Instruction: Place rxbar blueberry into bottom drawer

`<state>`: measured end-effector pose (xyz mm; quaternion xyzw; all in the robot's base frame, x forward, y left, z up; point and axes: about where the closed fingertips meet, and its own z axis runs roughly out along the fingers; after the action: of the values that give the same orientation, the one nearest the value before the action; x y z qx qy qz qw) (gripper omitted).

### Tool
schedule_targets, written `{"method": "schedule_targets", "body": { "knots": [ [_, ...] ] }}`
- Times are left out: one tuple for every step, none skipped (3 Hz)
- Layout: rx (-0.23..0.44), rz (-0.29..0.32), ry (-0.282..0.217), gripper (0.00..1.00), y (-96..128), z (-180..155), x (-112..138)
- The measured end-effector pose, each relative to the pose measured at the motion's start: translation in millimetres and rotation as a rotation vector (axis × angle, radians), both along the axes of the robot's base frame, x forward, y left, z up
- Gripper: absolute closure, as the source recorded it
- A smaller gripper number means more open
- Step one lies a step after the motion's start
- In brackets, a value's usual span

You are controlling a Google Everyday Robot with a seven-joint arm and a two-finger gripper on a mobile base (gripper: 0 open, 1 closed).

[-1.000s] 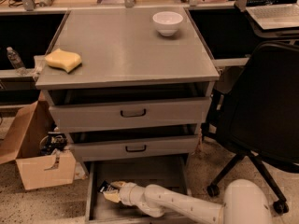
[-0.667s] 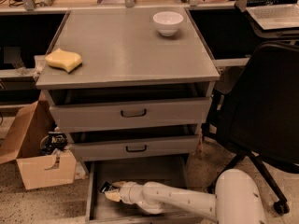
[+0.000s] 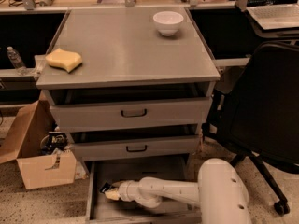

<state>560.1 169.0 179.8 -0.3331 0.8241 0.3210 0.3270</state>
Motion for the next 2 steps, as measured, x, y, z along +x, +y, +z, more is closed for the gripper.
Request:
{"method": "schedule_targets", "body": {
  "knots": [
    [-0.04,0.006,0.052,0.97,6.0,-19.5,6.9],
    [-0.08,0.015,0.081,0.73,8.9,-26.6,9.1]
  ]
}}
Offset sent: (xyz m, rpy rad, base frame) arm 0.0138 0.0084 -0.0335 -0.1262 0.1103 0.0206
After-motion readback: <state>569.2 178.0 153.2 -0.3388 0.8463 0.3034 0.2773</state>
